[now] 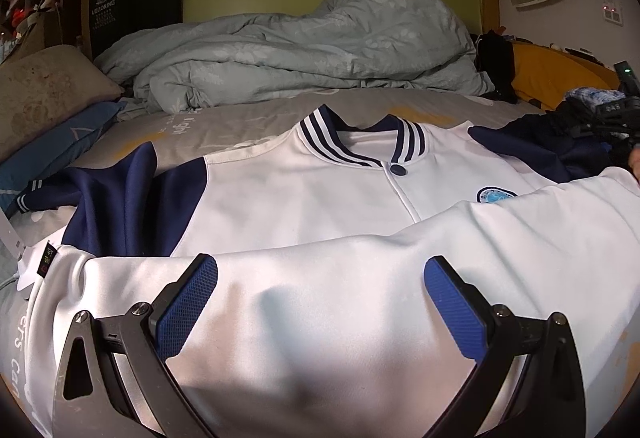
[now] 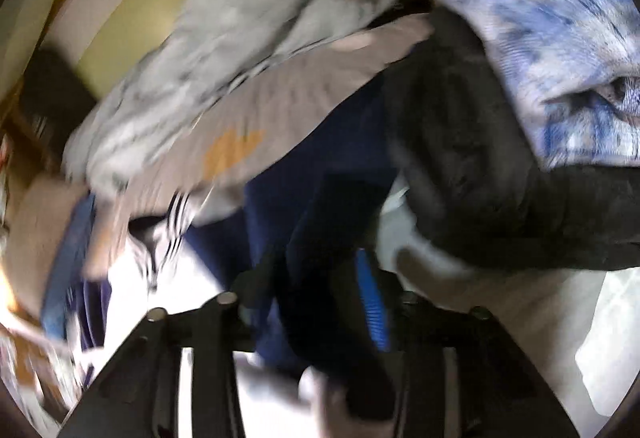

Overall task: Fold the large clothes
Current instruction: 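Grasp the navy sleeve with the right gripper and lift it off the jacket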

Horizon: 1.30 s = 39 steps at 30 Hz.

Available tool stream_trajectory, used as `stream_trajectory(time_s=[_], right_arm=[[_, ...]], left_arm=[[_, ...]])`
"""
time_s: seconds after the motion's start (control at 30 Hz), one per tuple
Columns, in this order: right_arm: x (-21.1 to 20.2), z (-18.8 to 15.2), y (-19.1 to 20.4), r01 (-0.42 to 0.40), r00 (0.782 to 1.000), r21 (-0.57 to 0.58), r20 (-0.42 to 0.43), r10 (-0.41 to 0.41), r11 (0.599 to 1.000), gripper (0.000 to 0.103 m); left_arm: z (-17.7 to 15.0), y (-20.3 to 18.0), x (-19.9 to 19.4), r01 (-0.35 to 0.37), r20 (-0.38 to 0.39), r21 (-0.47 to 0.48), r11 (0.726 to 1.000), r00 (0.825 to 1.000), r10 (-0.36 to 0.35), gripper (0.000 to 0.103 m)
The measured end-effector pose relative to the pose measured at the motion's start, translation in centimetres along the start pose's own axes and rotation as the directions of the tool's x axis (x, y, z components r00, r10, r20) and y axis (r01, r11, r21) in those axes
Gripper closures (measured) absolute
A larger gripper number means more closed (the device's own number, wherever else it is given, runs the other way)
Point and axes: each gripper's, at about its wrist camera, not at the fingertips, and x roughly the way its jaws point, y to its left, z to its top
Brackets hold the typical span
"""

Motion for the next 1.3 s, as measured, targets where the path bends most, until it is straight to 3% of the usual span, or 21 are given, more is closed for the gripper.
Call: stream_trajectory(time_s=[0.1,0.33,0.37,0.43,0.53,0.6,0.7,0.8,0.9,1.0,1.1,1.17,1.23,1.3], right_arm=[[2.2,1.1,-0.3,0.013,0.999,0.001,-0.049,-0.013,1.000,0.060],[5.2,2.9,0.3,0.149,0.988,-0.022,-0.029,-0.150,0.989,0.054],[5.6,2.9,0.3,0.152,0.988,-0.020,-0.030,-0.153,0.988,0.056],[5.7,2.5,-0.2,0.141,0.990,-0.014,-0.013,-0.142,0.990,0.094],[4.4,2.2,0.1,0.059,0.996,-0.034,0.072,-0.057,0.998,0.094],[2.2,1.9,2.1,0.074,0.986,-0.106,0.158,-0.057,0.992,0.094],[-0.8,1.1,5.2,0.045,0.979,-0.171,0.206,-0.009,0.984,0.097],[-2.3,-0.9,8.2,0.014,0.982,-0.259,0.185,0.036,0.966,0.097],[-2.2,-5.6,11.4,-0.066,0.993,-0.371,0.064,0.097,0.926,0.097],[-0.5,-10.5,13.0,-0.064,0.998,-0.434,-0.046,0.049,0.899,0.097],[0.4,-13.2,12.9,-0.016,0.998,-0.450,-0.064,-0.014,0.893,0.092],[0.1,-13.0,12.5,-0.013,0.999,-0.436,-0.052,-0.011,0.900,0.089],[-1.3,-11.9,12.1,-0.061,0.998,-0.391,-0.049,0.045,0.919,0.080],[-2.2,-10.3,11.7,-0.058,0.998,-0.351,0.004,0.063,0.935,0.069]], left_arm=[[0.0,0.1,0.2,0.008,-0.012,-0.007,1.000,1.000,-0.008,0.000],[-0.1,0.2,0.6,0.017,-0.033,-0.014,1.000,0.999,-0.018,0.000],[-0.1,0.2,0.7,0.018,-0.037,-0.015,1.000,0.999,-0.019,0.000],[-0.1,0.2,0.8,0.022,-0.045,-0.018,1.000,0.999,-0.023,0.000],[-0.1,0.3,1.0,0.024,-0.051,-0.021,0.999,0.998,-0.025,0.000],[-0.1,0.4,0.9,0.024,-0.045,-0.019,1.000,0.999,-0.025,0.000],[-0.1,0.3,0.8,0.024,-0.034,-0.016,1.000,0.999,-0.024,0.000],[-0.1,0.4,0.5,0.019,-0.022,-0.019,1.000,1.000,-0.019,0.000],[-0.1,0.3,0.3,0.007,-0.009,-0.021,1.000,1.000,-0.007,0.000],[-0.1,0.3,0.0,0.006,0.004,-0.022,1.000,1.000,-0.006,0.000],[-0.1,0.2,-0.1,0.000,0.010,-0.023,1.000,1.000,0.000,0.000],[-0.2,0.2,-0.2,0.002,0.010,-0.024,1.000,1.000,-0.002,0.000],[-0.2,0.3,-0.1,0.006,0.002,-0.026,1.000,1.000,-0.006,0.000],[-0.2,0.3,0.1,0.009,-0.006,-0.030,0.999,1.000,-0.010,0.000]])
